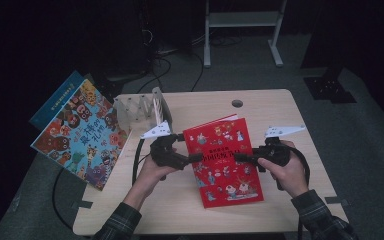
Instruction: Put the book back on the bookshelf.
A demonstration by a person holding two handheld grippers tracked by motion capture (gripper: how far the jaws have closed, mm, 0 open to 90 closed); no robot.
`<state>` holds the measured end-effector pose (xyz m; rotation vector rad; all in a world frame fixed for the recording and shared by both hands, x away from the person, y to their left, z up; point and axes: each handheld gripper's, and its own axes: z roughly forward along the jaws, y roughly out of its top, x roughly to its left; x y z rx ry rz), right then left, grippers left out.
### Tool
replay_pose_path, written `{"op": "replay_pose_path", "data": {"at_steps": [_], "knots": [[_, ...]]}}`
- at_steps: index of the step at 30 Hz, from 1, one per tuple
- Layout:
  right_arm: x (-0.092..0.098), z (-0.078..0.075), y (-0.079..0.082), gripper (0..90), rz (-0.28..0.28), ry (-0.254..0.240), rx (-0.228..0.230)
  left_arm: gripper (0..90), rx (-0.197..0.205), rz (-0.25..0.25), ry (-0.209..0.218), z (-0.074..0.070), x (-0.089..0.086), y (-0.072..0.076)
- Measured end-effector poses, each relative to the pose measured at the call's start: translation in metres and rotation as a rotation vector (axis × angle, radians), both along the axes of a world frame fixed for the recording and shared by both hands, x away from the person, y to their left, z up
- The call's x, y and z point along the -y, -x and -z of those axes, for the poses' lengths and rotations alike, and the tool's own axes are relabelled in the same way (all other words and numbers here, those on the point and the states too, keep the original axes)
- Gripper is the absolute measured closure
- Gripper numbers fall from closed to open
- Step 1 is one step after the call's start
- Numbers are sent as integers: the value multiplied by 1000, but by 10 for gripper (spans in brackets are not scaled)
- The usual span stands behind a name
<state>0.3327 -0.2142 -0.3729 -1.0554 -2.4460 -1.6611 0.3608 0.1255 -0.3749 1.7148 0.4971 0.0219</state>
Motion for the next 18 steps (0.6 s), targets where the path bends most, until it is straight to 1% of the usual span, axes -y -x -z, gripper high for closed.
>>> {"op": "replay_pose_path", "data": {"at_steps": [2, 4, 6, 8, 11, 14, 16, 18], "knots": [[-2, 1, 2, 688, 11, 9, 18, 0, 14, 8, 8, -5, 0, 2], [-4, 2, 5, 667, 26, 29, 42, 0, 23, 19, 12, -9, 0, 4], [-5, 3, 7, 662, 34, 32, 51, 0, 33, 23, 11, -11, 0, 7], [-4, 5, 9, 652, 39, 28, 62, 12, 43, 30, 21, -12, 0, 9], [-4, 7, 12, 616, 47, 56, 90, 38, 53, 48, 38, -14, 0, 13], [-4, 9, 16, 591, 57, 78, 119, 42, 68, 56, 33, -16, 3, 17], [-3, 10, 18, 586, 60, 78, 130, 47, 73, 71, 45, -15, 2, 17], [-2, 11, 20, 580, 60, 78, 141, 51, 72, 81, 44, -14, 3, 18]]}}
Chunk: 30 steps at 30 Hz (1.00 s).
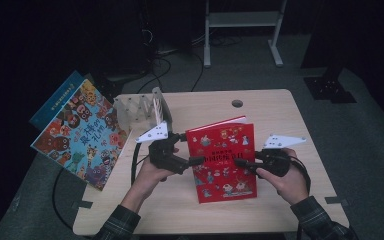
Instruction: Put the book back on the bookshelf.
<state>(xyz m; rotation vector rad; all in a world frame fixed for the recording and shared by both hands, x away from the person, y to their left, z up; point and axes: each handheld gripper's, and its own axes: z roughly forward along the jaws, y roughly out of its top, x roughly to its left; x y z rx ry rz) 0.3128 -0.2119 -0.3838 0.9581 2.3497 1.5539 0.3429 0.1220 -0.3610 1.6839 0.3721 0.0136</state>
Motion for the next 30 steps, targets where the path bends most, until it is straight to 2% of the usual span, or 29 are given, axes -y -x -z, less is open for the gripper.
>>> {"op": "replay_pose_path", "data": {"at_steps": [6, 14, 25, 28, 30], "knots": [[0, 4, 1, 542, 7, 15, 18, 118, -3, 32, 1, 2, 3, 1], [0, 4, 1, 523, 6, 23, 22, 370, 4, 1, 5, 5, -3, -3], [-2, 3, 2, 506, 3, 31, 19, 597, 11, -9, -27, 1, -8, -7], [-3, 3, 2, 502, -1, 29, 19, 684, 15, -14, -31, 0, -9, -8], [-4, 3, 2, 501, 1, 31, 20, 692, 10, -9, -36, -1, -10, -9]]}}
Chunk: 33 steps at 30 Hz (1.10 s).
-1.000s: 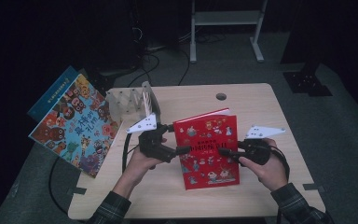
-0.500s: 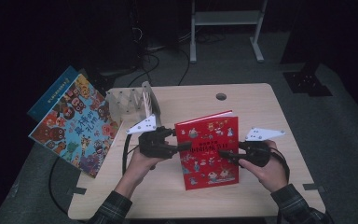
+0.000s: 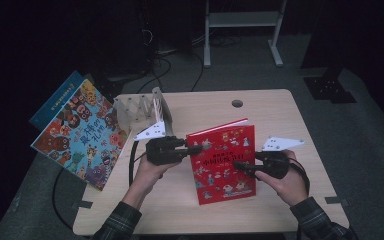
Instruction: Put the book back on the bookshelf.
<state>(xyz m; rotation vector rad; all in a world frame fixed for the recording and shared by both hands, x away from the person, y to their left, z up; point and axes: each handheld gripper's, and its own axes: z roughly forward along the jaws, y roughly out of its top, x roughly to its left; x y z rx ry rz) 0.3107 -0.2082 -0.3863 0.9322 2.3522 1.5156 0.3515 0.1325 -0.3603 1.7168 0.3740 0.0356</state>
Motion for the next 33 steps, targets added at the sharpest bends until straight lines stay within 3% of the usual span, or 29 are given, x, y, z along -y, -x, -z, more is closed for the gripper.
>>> {"op": "replay_pose_path", "data": {"at_steps": [6, 13, 23, 29, 33], "knots": [[-1, -2, 1, 507, -5, 9, 23, 734, -11, 10, 14, -5, -2, 1], [1, -3, 3, 517, -2, 33, 62, 747, 61, 12, -29, -15, -2, 7], [17, -3, 1, 485, 55, 28, 86, 741, 58, 39, -5, -11, -1, 8], [18, -3, 1, 475, 63, 35, 94, 704, 60, 76, -40, -5, 9, 10], [18, -1, 0, 473, 67, 41, 97, 725, 60, 71, -59, -3, 12, 10]]}}
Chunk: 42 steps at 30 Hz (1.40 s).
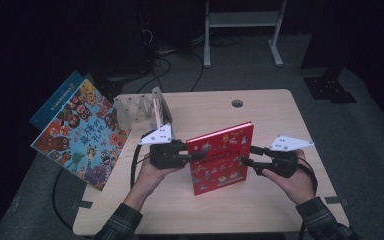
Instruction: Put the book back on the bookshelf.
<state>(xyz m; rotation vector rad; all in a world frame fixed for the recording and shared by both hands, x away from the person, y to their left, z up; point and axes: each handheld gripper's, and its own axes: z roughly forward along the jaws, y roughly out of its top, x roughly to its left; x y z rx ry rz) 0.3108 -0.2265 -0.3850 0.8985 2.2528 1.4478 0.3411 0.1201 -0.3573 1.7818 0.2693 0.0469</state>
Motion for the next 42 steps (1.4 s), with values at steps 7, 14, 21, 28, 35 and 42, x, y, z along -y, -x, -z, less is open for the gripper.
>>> {"op": "replay_pose_path", "data": {"at_steps": [7, 14, 21, 28, 35, 42], "knots": [[2, 1, 0, 462, 3, 3, 2, 768, 3, -37, -5, 0, -1, 1], [10, 7, -2, 410, 22, 4, 14, 789, -4, -71, 3, 1, -1, 3], [33, 27, -15, 363, 119, 28, -13, 795, -16, -104, 28, 2, -1, 5], [47, 59, -39, 362, 243, 131, -124, 797, 1, -137, 32, -1, -3, 8], [57, 79, -55, 335, 355, 220, -150, 797, -4, -167, 41, -6, -9, 8], [58, 91, -59, 336, 376, 286, -173, 797, 4, -212, 40, -12, -18, 10]]}}
